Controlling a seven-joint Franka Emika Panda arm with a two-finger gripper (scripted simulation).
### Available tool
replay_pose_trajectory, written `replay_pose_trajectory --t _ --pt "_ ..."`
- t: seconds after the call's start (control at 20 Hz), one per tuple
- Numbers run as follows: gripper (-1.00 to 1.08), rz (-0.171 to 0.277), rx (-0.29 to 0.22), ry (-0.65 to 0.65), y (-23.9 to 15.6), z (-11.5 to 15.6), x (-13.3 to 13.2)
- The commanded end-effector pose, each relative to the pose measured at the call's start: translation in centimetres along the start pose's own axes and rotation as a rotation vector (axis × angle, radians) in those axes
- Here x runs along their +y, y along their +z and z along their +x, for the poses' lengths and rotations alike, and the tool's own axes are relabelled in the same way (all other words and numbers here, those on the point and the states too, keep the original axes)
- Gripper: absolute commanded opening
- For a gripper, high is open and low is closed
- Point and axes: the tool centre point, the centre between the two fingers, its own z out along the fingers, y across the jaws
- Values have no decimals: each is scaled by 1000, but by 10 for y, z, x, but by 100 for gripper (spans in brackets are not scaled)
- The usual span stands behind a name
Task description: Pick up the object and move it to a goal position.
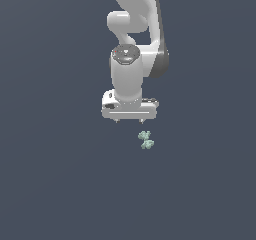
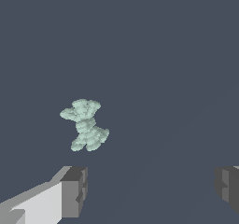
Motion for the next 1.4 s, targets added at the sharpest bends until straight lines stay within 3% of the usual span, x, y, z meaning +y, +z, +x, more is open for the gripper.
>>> replay_pose_trajectory --t 0.0,0.3,0.9,1.35 --pt "100 0 0 -3 1 0 -1" --pt "100 -11 -3 -64 16 4 -15" --pt "100 -38 -11 -296 73 13 -71" --pt "100 -39 -13 -317 82 13 -77"
